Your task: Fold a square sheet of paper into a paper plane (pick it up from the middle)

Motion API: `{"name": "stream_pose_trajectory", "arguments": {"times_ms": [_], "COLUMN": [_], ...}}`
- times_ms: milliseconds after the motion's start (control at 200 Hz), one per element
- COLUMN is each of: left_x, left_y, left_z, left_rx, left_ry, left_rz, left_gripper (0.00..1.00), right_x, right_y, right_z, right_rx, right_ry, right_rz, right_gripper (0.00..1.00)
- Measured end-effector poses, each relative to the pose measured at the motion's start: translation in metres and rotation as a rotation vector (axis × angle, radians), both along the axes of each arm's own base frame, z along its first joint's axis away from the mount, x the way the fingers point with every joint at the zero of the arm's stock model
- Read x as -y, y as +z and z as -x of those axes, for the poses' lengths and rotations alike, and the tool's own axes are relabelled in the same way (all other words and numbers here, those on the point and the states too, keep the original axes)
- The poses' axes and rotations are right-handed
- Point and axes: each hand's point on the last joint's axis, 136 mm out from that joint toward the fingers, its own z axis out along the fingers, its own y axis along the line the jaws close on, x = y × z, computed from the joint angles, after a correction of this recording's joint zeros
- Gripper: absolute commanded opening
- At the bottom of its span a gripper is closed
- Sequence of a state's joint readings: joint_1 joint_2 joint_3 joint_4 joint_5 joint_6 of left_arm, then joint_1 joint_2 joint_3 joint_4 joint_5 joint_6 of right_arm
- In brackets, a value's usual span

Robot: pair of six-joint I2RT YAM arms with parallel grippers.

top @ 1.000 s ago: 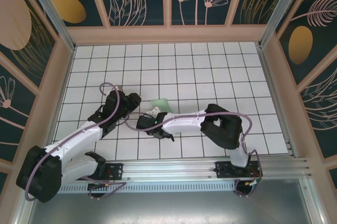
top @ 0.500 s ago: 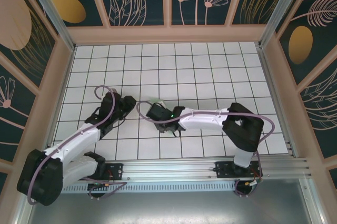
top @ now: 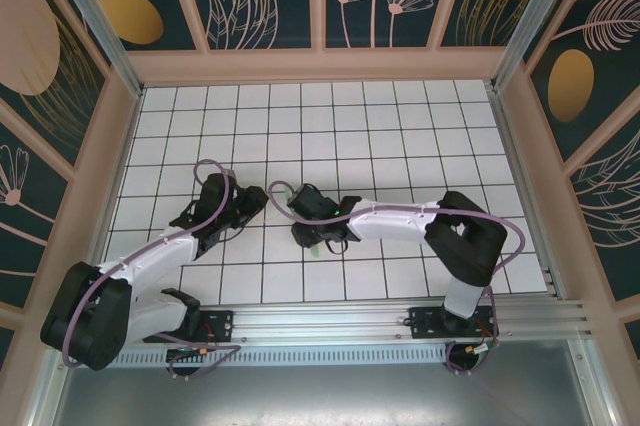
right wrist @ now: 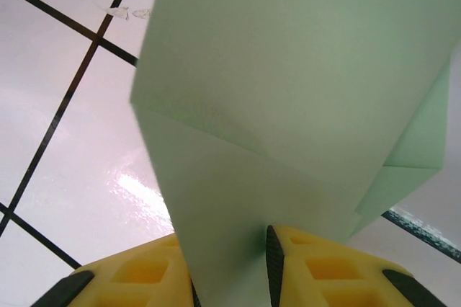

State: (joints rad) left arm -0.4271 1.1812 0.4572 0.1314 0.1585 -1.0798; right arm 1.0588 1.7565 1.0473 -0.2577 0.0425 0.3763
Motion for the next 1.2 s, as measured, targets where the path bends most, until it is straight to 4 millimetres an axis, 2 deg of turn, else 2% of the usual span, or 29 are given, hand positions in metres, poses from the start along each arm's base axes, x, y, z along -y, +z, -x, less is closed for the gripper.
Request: {"name": "stream_pose_trajectory", "arguments": {"times_ms": [40,160,375,711,966,1201], "left_x": [0.002,0.007,0.018,0.051,0.075,0.085], "left_y": [0.001,0.002,0.008,-0.004,-0.021,-0.014], "left_z": [0.000,0.000,0.000,0.010,0.012,0.008], "left_rx": [0.004,0.009,0.034,0.001,-0.043,-0.016], "left_ry": [-0.011,-0.039,-0.094,-0.227,-0.318,-0.349], "left_rz": [0.003,0.014,0.051,0.110,0.154,0.189], "left_gripper": [0.34,0.33,0.34,0.30,0.26,0.27], "right_x": [0.000,0.002,-0.003,0.004,0.012,0.009], "right_y": [-0.001,-0.005,-0.006,-0.006,-0.004,-0.007], "right_z": [0.000,-0.001,0.002,-0.007,-0.012,-0.010], "right_rx": [-0.011,-0.046,-0.124,-0.252,-0.315,-0.359], "right_ry": [0.001,0.004,0.041,0.050,0.045,0.042], "right_rz": [-0.010,-0.037,-0.131,-0.311,-0.404,-0.450], "right_gripper": [0.16,0.17,0.11,0.10,0.10,0.11]}}
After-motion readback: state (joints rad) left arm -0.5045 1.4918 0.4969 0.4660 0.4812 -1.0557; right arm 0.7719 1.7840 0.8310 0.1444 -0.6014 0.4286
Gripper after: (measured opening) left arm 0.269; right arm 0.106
